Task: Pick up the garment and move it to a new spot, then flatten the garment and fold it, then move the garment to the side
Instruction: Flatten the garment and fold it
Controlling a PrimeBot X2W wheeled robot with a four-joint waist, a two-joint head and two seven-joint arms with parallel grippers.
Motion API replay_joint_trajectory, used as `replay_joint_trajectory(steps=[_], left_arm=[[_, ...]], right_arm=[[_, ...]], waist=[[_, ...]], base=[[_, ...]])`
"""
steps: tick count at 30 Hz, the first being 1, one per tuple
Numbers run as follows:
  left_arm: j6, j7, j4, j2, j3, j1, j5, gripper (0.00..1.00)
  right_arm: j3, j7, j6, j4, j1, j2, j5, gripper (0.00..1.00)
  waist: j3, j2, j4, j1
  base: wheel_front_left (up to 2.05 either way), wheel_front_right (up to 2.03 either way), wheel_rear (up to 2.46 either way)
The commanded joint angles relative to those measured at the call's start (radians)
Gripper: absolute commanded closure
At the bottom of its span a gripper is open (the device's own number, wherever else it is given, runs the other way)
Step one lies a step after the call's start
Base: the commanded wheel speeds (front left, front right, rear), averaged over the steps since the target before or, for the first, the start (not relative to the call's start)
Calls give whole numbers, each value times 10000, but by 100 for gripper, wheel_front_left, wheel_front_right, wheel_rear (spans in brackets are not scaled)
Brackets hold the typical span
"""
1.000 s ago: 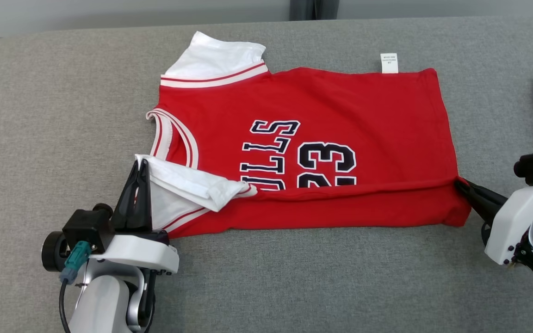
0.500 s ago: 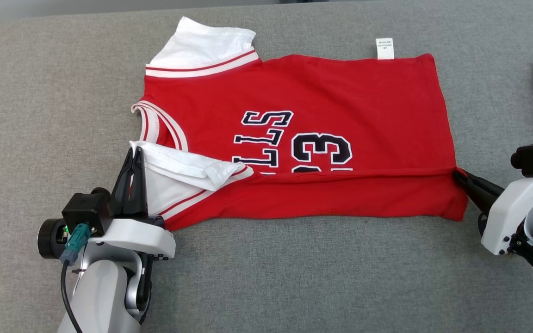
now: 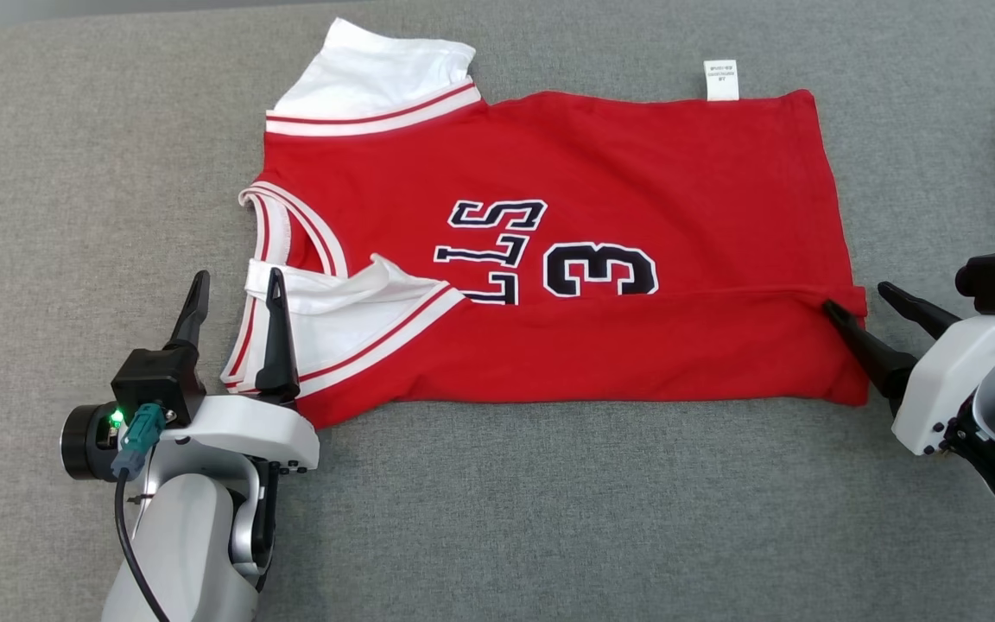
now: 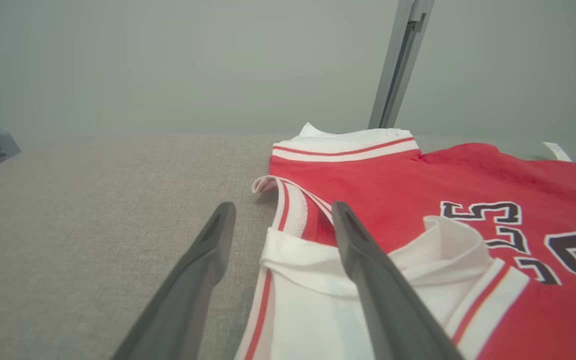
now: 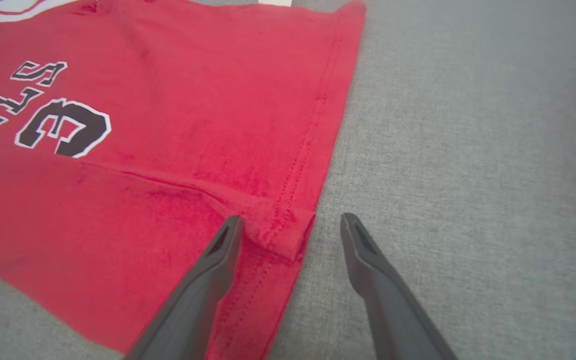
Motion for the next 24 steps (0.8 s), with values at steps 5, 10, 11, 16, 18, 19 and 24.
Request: replay_joint_trajectory(steps=[5, 10, 11, 16, 18, 19, 24], left_arm=[[132, -41, -222, 37, 39, 158, 49, 0], [121, -41, -650, 32, 150, 565, -206, 0], [116, -41, -767, 33, 154, 691, -307, 0], [122, -41, -1262, 33, -81, 1382, -890, 0], [131, -41, -1335, 36, -144, 1535, -1019, 0], [142, -41, -1412, 37, -219, 1690, -1188, 0], [-13, -41, -1253, 35, -967, 2355, -2287, 0]], right_arm=[[77, -428, 0, 193, -98, -121, 95, 0], [-242, -825, 2, 745, 113, -7, 60, 0], [-352, -890, 2, 845, 213, 86, 136, 0], [-882, -1273, 2, 1144, 821, 497, 371, 0], [-960, -1311, 2, 1142, 973, 580, 412, 0], [-1063, -1380, 2, 1130, 1125, 681, 473, 0], [-1351, -1339, 2, 1054, 1892, 1083, 572, 0]], waist=[[-320, 0, -3, 0], [-699, 0, -30, 0], [-771, 0, -39, 0], [-1096, 0, -82, 0], [-1148, 0, -89, 0], [-1188, 0, -101, 0], [-1408, 0, -141, 0]], base=[[0, 0, 0], [0, 0, 0], [0, 0, 0], [0, 0, 0], [0, 0, 0], [0, 0, 0], [0, 0, 0]])
